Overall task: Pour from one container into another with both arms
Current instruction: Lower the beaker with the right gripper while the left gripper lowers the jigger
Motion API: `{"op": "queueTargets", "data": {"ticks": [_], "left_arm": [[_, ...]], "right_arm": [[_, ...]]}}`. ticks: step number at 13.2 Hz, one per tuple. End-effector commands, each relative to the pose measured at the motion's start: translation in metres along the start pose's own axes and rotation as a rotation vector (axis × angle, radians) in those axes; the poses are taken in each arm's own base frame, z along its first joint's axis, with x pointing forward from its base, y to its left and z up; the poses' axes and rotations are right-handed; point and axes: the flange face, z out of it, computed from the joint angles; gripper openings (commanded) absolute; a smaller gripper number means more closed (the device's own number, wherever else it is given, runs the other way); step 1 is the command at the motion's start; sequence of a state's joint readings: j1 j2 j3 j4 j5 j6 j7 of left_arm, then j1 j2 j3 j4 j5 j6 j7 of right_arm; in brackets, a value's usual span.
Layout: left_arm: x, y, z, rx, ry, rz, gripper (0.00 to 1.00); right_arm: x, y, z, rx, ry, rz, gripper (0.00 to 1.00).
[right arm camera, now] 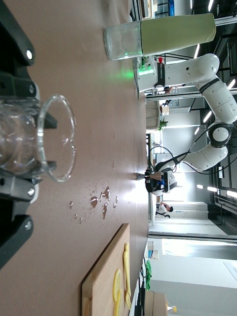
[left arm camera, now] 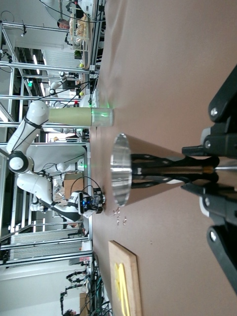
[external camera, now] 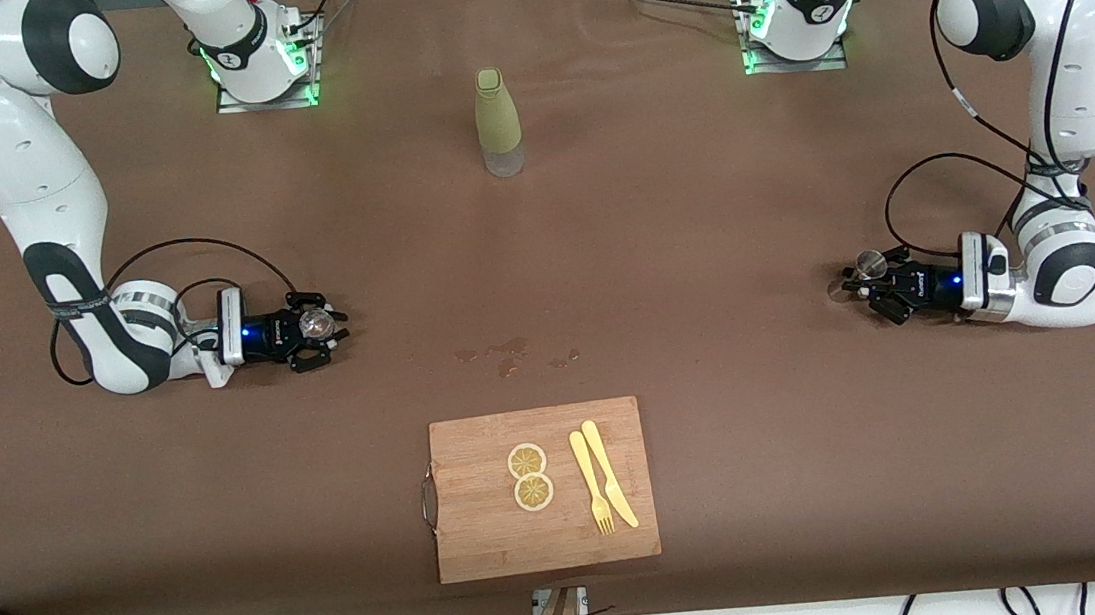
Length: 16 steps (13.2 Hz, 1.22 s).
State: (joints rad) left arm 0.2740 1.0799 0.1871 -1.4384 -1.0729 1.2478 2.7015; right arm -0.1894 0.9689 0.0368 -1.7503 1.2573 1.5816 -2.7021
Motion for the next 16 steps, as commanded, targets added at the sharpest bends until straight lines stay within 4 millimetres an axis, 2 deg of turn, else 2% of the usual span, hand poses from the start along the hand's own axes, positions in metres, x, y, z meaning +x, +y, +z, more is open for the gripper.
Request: {"op": "queueTargets", "data": {"ticks": [1,3,6,8,10,12,16], "left_arm": [[-0.012,0.007,-0.006,-0.028,-0.042,-0.004,1.00],[-0.012,0.007,-0.005,-0.027,-0.042,-0.021,1.00],[-0.006,0.003,-0.008,-0.025,-0.050,-0.054,1.00],[0.014,-0.017,-0.024,-0.024,-0.094,-0.050,1.00],[0.047,-0.031,-0.062,0.001,-0.190,-0.115,1.00],[0.084,-0.033,-0.091,0.032,-0.270,-0.259,1.00],[0.172,-0.035,-0.117,0.077,-0.461,-0.737,1.00]], "right_arm": [[-0.004,0.002,0.001,-0.014,0.015,-0.012,1.00],[-0.002,0.001,-0.007,-0.011,0.007,-0.006,1.00],[0.002,-0.004,-0.041,-0.001,-0.050,0.026,1.00],[0.018,-0.004,-0.066,0.014,-0.103,0.062,1.00],[0.042,-0.005,-0.096,0.041,-0.171,0.136,1.00],[0.076,-0.006,-0.126,0.048,-0.232,0.233,1.00],[0.154,0.016,-0.158,0.059,-0.451,0.471,1.00]]}}
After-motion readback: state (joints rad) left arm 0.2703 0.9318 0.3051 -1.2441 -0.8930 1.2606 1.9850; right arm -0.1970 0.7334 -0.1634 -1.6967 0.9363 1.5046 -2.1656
